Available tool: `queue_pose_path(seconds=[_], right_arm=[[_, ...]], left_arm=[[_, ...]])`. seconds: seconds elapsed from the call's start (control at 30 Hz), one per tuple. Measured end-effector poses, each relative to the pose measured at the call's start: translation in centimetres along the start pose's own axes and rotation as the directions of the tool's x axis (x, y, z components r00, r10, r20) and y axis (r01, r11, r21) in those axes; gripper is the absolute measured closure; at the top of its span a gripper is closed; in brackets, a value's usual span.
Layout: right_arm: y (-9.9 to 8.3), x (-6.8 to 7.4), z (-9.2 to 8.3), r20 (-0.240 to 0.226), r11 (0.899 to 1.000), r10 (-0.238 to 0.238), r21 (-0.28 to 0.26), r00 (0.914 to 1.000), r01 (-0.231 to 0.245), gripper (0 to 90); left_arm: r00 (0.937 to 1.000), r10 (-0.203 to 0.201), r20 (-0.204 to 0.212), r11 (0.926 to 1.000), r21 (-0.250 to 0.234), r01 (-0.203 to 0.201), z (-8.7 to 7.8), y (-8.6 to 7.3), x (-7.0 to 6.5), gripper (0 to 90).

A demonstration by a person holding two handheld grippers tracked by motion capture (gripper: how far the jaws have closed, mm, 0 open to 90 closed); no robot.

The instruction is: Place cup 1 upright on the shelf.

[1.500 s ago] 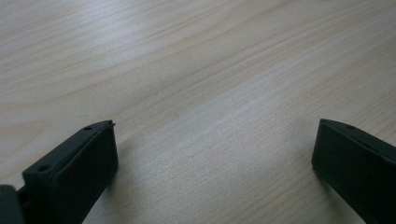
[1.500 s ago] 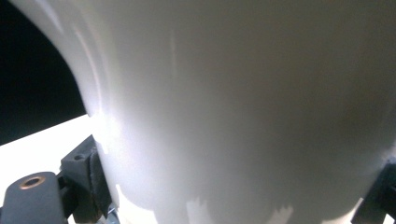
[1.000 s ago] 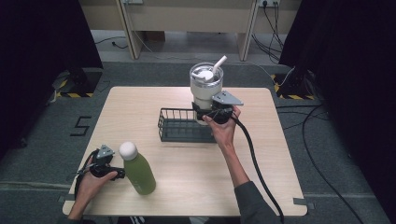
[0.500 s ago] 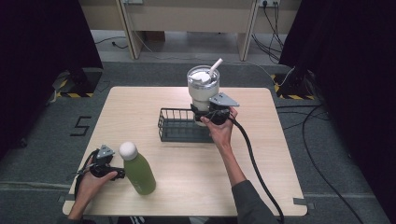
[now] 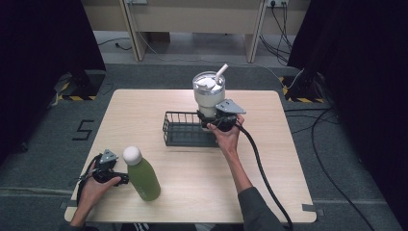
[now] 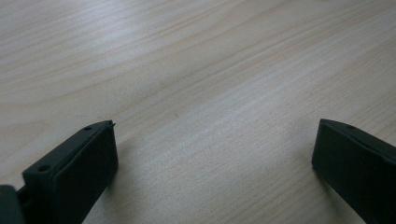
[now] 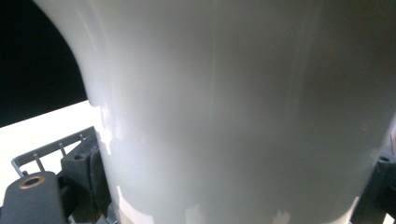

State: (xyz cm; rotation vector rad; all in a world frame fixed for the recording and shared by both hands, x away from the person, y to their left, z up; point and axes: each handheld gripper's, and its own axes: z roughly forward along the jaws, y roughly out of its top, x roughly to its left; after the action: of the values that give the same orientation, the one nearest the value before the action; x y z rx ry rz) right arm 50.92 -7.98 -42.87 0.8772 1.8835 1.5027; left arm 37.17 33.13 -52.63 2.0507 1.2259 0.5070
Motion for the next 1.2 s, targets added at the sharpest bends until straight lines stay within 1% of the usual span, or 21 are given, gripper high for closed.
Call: queue_pose_path(seconds=[0.07,0.23,0.43,0.47,0.57,0.77,0.9,1.07,1.2], right_arm=[[-0.1,0.0,0.0,0.001,1.0,-0.004,-0.001,1.0,0.004,11.3],[-1.1,-0.1,0.4,0.003,1.0,-0.001,0.009,1.0,0.001,11.3],[-1.5,0.1,0.6,0.002,1.0,0.002,0.007,1.0,-0.002,11.3],[-1.7,0.1,0.6,0.006,1.0,-0.006,0.007,1.0,0.006,11.3],[-2.0,0.1,0.7,0.007,1.0,-0.008,0.011,0.9999,0.008,11.3],[-2.7,0.1,0.7,0.003,1.0,-0.001,0.016,1.0,0.001,11.3],[-2.8,0.1,0.5,-0.003,1.0,-0.01,0.018,0.9999,0.01,11.2],[-3.0,-0.2,-0.1,-0.011,1.0,0.005,0.026,0.9999,-0.005,11.1],[-3.1,-0.2,-0.1,-0.013,1.0,0.005,0.028,0.9999,-0.004,11.0]], left_arm=[[1.0,0.0,0.0,1.0,0.0,0.0,0.0,0.0,0.0,0.0],[1.0,0.0,0.0,1.0,0.0,0.0,0.0,0.0,0.0,0.0],[1.0,0.001,0.0,1.0,0.0,-0.001,0.0,0.0,0.0,0.0],[1.0,0.001,0.0,1.0,0.0,-0.001,0.0,0.0,0.0,0.0],[1.0,0.001,0.0,1.0,0.0,-0.001,0.0,0.0,0.0,0.0],[1.0,0.001,0.0,1.0,0.0,-0.001,0.0,0.0,0.0,0.0],[1.0,0.003,-0.001,1.0,-0.002,-0.003,0.0,0.0,0.0,0.0],[1.0,0.003,-0.002,1.0,-0.003,-0.003,0.0,0.0,0.0,0.0],[1.0,0.003,-0.002,1.0,-0.003,-0.003,0.0,0.0,0.0,0.0]])
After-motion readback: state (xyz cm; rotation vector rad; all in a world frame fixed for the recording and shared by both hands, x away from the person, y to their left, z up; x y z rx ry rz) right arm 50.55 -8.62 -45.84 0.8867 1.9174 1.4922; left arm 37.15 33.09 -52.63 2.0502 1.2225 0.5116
